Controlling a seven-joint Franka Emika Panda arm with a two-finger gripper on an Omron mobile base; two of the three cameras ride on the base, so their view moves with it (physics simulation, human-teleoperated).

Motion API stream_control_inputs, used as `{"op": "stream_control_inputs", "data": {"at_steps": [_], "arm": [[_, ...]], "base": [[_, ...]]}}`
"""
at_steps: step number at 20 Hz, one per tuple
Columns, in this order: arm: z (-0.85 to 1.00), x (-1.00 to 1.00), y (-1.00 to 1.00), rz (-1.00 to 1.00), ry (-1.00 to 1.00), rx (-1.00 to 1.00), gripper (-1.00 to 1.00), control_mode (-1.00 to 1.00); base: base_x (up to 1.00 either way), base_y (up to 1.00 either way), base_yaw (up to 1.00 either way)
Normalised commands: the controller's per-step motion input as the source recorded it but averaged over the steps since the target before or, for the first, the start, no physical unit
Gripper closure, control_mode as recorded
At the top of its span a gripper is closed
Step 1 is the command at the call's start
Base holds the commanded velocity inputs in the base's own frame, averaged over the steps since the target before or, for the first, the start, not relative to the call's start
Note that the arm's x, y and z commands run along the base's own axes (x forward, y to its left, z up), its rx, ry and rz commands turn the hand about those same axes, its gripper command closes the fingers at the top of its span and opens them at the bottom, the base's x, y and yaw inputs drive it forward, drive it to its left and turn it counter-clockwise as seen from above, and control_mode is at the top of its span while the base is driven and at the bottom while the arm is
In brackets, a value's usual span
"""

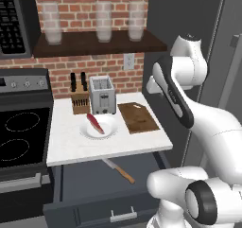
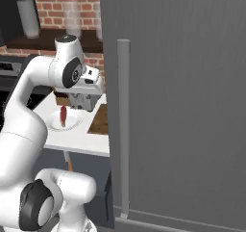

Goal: Pick up the knife from the drawer and place it on the cutting board. Then place the meat from the plate to the cutting board.

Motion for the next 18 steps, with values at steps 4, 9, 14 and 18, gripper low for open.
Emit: {"op": "stream_control_inputs", "data": {"at_steps": [4,9,14,18], "arm": [[-0.04,-0.16,0.00,0.00,0.00,-0.02,-1.00,-1.00],[-0.09,-0.27,0.06,0.00,0.00,-0.02,-1.00,1.00],[0.00,0.00,0.00,0.00,0.00,0.00,-1.00,1.00],[0.00,0.00,0.00,0.00,0.00,0.00,-1.00,1.00]], "base": [[0.00,0.00,0.00],[-0.07,0.14,0.00],[-0.35,0.99,0.00],[-0.38,1.00,0.00]]}}
